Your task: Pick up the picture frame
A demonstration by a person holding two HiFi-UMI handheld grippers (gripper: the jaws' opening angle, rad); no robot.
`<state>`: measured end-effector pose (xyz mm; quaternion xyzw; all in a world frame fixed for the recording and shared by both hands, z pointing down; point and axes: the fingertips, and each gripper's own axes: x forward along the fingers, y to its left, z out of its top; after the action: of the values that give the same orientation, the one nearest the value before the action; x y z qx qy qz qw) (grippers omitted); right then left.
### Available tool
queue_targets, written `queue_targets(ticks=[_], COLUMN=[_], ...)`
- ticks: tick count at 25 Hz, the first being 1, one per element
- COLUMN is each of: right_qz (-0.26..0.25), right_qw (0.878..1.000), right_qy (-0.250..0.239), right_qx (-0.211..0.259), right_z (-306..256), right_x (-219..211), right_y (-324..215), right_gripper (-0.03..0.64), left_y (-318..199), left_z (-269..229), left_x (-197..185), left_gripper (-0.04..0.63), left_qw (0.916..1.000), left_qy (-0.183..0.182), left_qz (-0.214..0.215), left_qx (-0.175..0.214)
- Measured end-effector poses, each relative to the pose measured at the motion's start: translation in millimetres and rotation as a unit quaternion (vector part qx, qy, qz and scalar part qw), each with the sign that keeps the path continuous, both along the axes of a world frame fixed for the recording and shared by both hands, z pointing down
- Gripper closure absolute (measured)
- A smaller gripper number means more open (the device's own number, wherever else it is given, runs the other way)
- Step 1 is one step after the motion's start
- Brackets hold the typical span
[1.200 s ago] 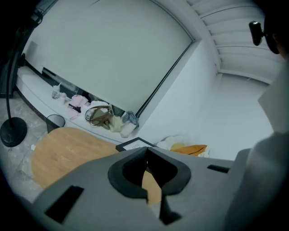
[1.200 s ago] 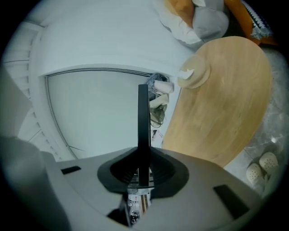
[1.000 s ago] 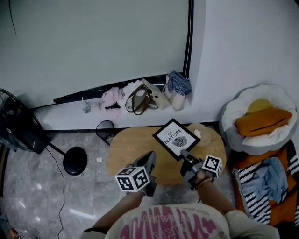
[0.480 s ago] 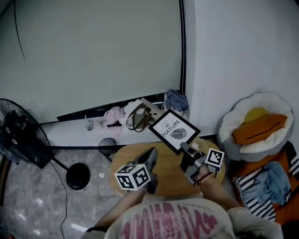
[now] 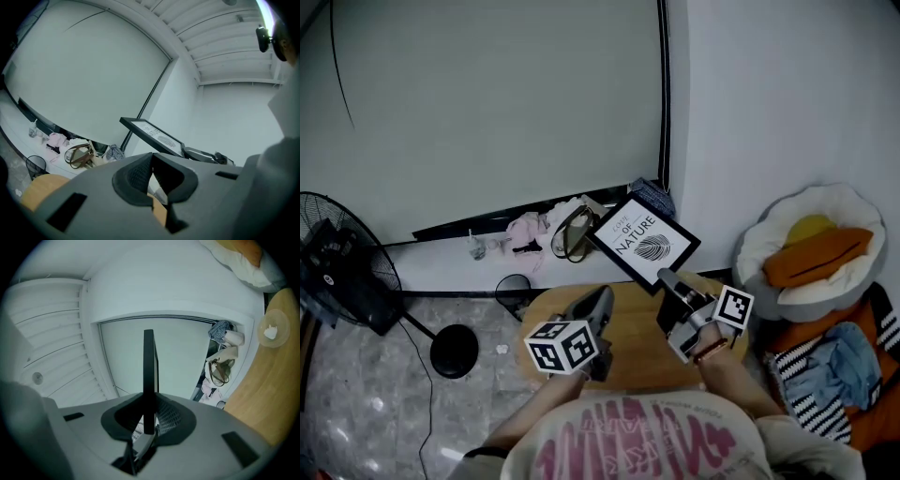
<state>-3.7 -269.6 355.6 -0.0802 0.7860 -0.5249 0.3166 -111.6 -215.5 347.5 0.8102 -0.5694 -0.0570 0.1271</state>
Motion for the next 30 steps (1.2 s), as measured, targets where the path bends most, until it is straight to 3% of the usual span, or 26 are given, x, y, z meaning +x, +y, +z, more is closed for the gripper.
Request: queue_targets(ticks=[9, 30], right_qz=[0.004, 0.026], right_qw=[0.999, 1.000], right_qy=[-0.025, 0.007], right_qx=[0.021, -0.005], right_z=[-20.6, -5.2], right_x=[2.3, 3.5], right_y=[16.1, 8.7], right_gripper=[0.538, 0.535], left_y=[2.8, -6.3], left_z=[-3.3, -4.3], left_x=[-1.7, 1.7], left_gripper=[0.592, 0.592], left_qw=[1.0000, 0.9996], left_qy=[-0.002, 0.004], left_qz=[0.004, 0.020], left_qx=[0.001, -0.019])
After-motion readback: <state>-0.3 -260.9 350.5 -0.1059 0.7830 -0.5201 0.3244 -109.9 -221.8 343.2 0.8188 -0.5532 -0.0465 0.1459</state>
